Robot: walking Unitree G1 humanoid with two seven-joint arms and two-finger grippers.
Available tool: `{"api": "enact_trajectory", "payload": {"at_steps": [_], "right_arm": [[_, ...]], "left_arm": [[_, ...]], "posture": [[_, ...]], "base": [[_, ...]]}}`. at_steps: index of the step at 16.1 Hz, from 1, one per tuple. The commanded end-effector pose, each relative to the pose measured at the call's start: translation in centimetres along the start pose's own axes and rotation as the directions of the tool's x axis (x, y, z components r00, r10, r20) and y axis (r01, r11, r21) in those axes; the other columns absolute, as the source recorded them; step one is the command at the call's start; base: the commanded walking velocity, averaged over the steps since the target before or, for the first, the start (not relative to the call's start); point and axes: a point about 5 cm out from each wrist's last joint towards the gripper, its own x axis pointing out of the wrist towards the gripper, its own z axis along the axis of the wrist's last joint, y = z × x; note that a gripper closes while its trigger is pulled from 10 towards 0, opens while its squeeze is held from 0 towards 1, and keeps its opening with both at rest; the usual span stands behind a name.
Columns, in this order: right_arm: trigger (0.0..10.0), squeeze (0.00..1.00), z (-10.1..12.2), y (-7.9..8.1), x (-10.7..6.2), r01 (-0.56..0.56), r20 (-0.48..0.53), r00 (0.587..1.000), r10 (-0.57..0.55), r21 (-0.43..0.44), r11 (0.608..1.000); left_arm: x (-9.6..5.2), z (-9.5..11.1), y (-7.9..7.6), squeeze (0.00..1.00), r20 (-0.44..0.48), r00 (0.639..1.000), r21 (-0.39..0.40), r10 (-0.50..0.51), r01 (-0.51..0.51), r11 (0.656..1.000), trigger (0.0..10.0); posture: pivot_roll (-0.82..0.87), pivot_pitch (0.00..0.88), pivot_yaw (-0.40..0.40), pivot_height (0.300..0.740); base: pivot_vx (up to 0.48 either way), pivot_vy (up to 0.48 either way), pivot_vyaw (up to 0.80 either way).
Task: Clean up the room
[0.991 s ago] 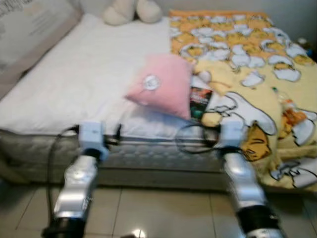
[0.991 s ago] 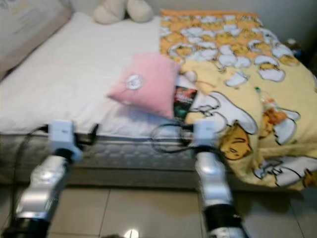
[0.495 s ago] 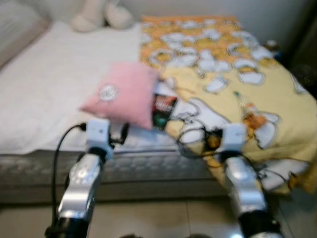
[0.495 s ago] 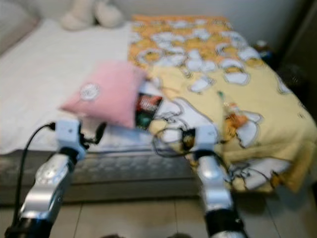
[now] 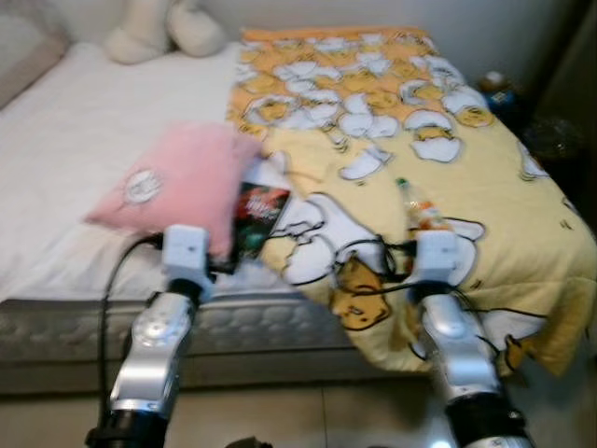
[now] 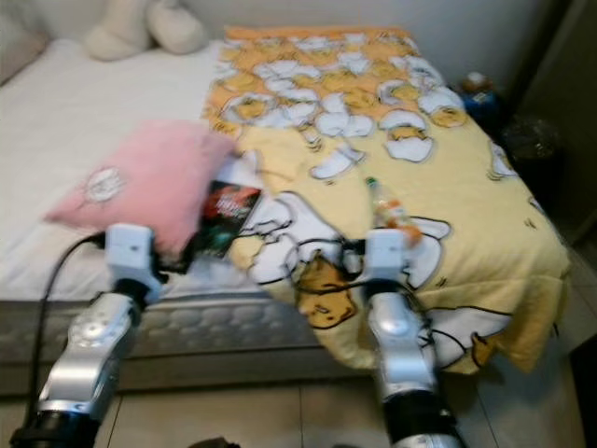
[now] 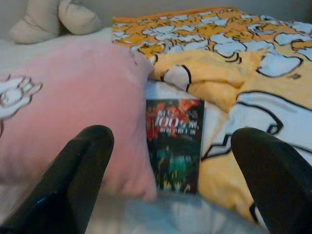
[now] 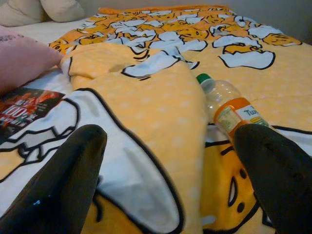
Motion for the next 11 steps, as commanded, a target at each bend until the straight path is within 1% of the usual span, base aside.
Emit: {"api": "enact_trajectory", "payload": {"at_steps": [1, 3, 7, 9, 10, 11], "right_arm": [[10.0, 0.00, 0.40, -0.95, 0.14, 0.023, 0.011, 1.000, -0.023, -0.015, 1.000], [10.0, 0.00, 0.34, -0.94, 0.06, 0.023, 0.008, 1.000, -0.023, -0.009, 1.000], [10.0, 0.00, 0.11, -0.97, 0.02, 0.027, -0.003, 1.000, -0.027, 0.016, 1.000], [10.0, 0.00, 0.23, -0.78, 0.20, 0.019, -0.002, 1.000, -0.019, 0.016, 1.000], [10.0, 0.00, 0.37, -0.70, 0.36, 0.016, 0.000, 1.000, -0.016, 0.017, 1.000], [10.0, 0.00, 0.54, -0.63, 0.54, 0.012, 0.001, 1.000, -0.012, 0.016, 1.000]], "left_arm": [[0.26, 0.47, -0.42, 0.00, 0.011, 1.000, 0.004, -0.005, 0.005, 1.000, 10.0], [0.17, 0.35, -0.38, 0.00, 0.003, 1.000, -0.009, 0.004, -0.004, 1.000, 10.0], [0.08, 0.23, -0.10, 0.00, -0.001, 1.000, -0.009, 0.027, -0.027, 1.000, 10.0], [0.04, 0.33, 0.28, 0.00, 0.009, 0.998, -0.008, 0.061, -0.061, 0.998, 10.0], [0.04, 0.32, 0.30, 0.00, 0.003, 0.999, 0.000, 0.054, -0.054, 0.999, 10.0], [-0.10, 0.57, 0.11, 0.00, 0.022, 0.999, -0.029, 0.031, -0.030, 0.999, 10.0]], "posture": [[-0.09, 0.000, 0.073, 0.710], [-0.09, 0.000, 0.074, 0.710], [-0.08, 0.000, 0.070, 0.710], [-0.08, 0.000, 0.067, 0.710], [-0.07, 0.000, 0.066, 0.710], [-0.07, 0.000, 0.067, 0.710]], "base": [[0.379, -0.292, 0.00], [0.384, -0.283, 0.00], [0.383, -0.285, 0.00], [0.000, 0.000, 0.00], [0.000, 0.000, 0.00], [0.352, 0.000, 0.00]]}}
